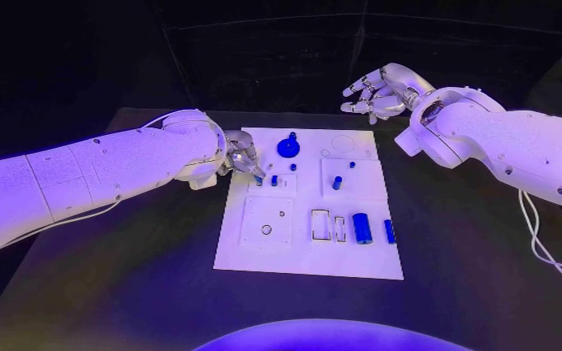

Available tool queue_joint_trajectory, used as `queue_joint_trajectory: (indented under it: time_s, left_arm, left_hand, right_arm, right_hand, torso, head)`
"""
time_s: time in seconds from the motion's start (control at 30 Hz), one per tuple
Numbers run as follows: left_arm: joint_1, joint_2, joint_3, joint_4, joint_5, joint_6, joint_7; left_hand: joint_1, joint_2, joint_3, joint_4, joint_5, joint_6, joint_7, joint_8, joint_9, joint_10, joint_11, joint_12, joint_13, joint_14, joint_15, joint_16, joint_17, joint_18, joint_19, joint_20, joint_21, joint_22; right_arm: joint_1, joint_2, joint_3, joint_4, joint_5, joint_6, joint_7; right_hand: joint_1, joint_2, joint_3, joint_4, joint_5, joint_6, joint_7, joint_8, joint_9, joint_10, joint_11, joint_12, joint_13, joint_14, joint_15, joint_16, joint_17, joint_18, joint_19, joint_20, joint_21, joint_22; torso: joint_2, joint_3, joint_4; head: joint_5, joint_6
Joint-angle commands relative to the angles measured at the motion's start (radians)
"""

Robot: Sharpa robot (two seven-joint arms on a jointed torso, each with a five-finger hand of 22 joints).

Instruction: Assemble the parts on the task board

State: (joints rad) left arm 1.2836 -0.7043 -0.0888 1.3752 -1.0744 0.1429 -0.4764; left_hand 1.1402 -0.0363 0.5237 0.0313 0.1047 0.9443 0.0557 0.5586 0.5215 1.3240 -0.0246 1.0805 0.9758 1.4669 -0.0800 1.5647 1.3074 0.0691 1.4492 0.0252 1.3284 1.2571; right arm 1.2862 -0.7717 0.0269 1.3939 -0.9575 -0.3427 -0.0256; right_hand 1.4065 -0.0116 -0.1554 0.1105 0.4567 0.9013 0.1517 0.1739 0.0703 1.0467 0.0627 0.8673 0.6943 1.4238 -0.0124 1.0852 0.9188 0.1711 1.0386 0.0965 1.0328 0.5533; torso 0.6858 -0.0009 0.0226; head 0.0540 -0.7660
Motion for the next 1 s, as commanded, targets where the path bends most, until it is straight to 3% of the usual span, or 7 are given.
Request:
queue_joint_trajectory:
  time_s: [0.03,1.0]
  left_arm:
    - [0.0,0.0,-0.001,0.001,-0.018,0.018,-0.013]
    - [-0.006,-0.014,-0.002,0.011,-0.018,0.049,-0.028]
  left_hand:
    - [0.007,0.005,0.128,-0.124,0.003,0.001,-0.005,0.007,0.002,0.008,-0.001,-0.005,-0.001,0.104,-0.003,0.006,0.263,0.001,0.007,0.002,0.003,0.001]
    - [0.003,-0.003,0.139,-0.128,0.009,0.003,-0.006,0.012,0.005,0.009,-0.002,-0.012,-0.012,0.104,-0.003,0.006,0.263,0.0,0.009,0.002,0.005,0.005]
  right_arm:
    - [0.002,-0.001,0.001,0.0,0.003,0.005,0.008]
    - [0.002,0.0,0.001,-0.002,0.003,0.007,0.009]
  right_hand:
    - [0.009,0.001,-0.001,0.006,0.008,0.0,0.0,0.007,0.0,-0.009,0.0,-0.001,-0.003,-0.003,-0.001,-0.005,0.001,0.013,-0.004,-0.001,-0.008,-0.003]
    - [0.009,0.001,-0.001,0.006,0.008,0.0,0.0,0.007,0.0,-0.009,0.0,-0.001,-0.003,-0.003,-0.001,-0.005,0.001,0.013,-0.004,-0.001,-0.008,-0.003]
  torso:
    - [0.0,0.0001,0.0001]
    - [0.0,-0.0001,-0.0001]
  head:
    - [0.0,-0.001]
    - [0.001,-0.008]
